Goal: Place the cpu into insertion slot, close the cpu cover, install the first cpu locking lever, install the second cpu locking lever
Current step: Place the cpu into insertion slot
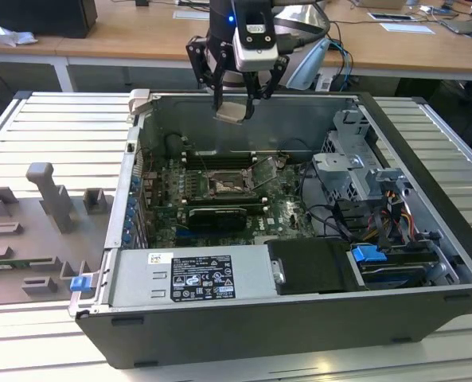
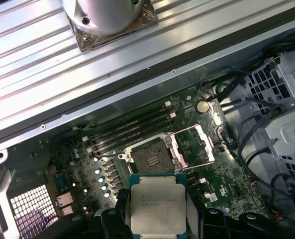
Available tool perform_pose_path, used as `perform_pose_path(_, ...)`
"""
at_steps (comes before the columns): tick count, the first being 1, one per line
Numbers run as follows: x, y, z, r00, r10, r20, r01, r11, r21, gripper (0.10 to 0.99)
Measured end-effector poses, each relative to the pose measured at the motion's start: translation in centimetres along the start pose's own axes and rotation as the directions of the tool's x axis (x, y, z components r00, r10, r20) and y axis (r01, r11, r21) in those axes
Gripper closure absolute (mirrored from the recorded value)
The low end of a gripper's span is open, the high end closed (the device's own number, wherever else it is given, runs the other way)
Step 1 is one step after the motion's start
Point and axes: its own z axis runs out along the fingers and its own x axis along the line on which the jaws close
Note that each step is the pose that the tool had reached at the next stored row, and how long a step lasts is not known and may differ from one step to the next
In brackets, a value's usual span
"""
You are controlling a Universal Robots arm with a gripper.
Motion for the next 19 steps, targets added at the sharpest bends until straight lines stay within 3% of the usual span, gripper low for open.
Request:
perform_pose_path(10, -0.01, -0.02, 0.21, 1.0, 0.003, 0.0006, -0.003, 1.0, 0.0, 0.545)
perform_pose_path(19, -0.01, -0.04, 0.41, 0.9973, 0.072, 0.0072, -0.072, 0.9974, 0.0, 0.545)
